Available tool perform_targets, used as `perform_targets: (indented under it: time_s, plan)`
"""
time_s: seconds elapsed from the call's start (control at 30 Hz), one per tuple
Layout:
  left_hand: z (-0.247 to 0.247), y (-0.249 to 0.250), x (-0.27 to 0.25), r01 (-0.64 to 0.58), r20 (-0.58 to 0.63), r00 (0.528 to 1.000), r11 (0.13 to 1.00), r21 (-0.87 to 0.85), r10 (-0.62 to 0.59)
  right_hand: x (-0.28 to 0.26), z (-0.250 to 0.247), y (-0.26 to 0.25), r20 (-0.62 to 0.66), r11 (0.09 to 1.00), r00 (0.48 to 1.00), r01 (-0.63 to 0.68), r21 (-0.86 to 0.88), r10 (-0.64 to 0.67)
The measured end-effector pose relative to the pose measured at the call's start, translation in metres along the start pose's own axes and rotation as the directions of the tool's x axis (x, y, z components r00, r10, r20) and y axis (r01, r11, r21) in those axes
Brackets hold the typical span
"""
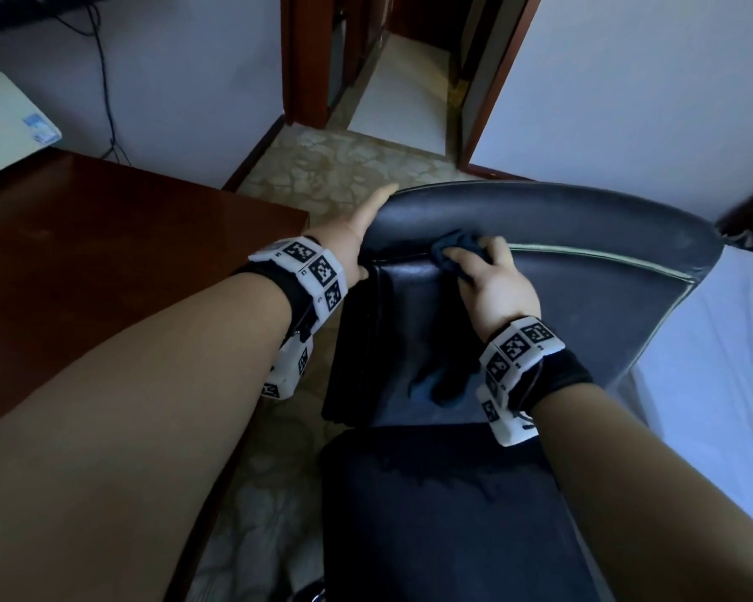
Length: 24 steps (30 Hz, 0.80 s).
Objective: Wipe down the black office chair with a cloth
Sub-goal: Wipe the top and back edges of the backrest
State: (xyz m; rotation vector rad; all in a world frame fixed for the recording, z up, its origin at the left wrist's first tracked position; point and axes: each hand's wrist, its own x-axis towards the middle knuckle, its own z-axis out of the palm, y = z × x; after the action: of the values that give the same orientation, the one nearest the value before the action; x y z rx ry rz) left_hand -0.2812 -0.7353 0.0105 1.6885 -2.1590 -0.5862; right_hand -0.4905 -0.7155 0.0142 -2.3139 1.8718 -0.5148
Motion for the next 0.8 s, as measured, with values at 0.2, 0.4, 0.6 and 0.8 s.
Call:
perform_targets:
  time_s: [0.2, 0.4, 0.6, 0.8]
  plan:
    - [0.001, -0.002, 0.003, -0.02, -0.025, 1.0, 0.997, -0.076, 0.018, -0.003, 0.021, -0.05, 0.162, 0.981, 0.971, 0.187, -0.041, -0.178]
    - [0.003, -0.008, 0.004, -0.028, -0.016, 0.999, 0.998, -0.059, 0.027, -0.001, 0.013, -0.024, 0.083, 0.997, 0.996, 0.044, -0.057, -0.04]
    - [0.004, -0.021, -0.004, -0.029, -0.025, 0.999, 0.996, -0.089, 0.026, -0.005, 0.026, -0.058, 0.174, 0.993, 0.978, 0.117, 0.01, -0.117]
    - [0.0, -0.026, -0.013, -0.048, 0.006, 0.999, 0.994, -0.093, 0.049, -0.015, 0.018, -0.063, 0.238, 0.995, 0.969, 0.082, -0.061, -0.065]
